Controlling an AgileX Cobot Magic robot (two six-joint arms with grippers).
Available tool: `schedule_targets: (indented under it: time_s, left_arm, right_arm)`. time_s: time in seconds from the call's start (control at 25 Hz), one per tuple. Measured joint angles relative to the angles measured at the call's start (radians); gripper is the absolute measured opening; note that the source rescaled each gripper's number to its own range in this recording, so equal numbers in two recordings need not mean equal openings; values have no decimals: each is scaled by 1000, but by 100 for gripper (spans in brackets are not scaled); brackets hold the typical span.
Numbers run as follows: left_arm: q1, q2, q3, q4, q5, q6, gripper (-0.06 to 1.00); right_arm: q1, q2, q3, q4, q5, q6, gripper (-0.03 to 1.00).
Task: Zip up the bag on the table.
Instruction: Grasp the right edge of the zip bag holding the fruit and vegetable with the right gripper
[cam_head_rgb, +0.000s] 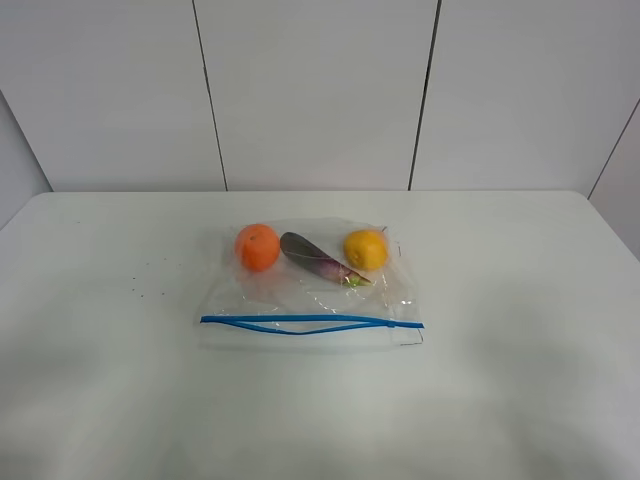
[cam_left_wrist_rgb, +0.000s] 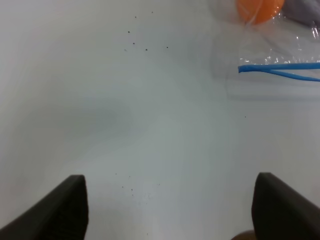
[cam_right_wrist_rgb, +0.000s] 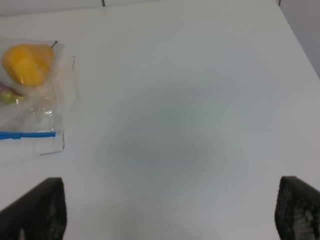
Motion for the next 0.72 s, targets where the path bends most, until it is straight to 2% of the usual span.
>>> schedule_targets:
  time_s: [0.52, 0.72]
  left_arm:
    - [0, 0, 0, 0, 0, 0, 91]
    - [0, 0, 0, 0, 0, 0, 91]
  right_arm:
    - [0, 5, 0, 0, 0, 1, 94]
    - [0, 178, -90, 17, 2, 1, 94]
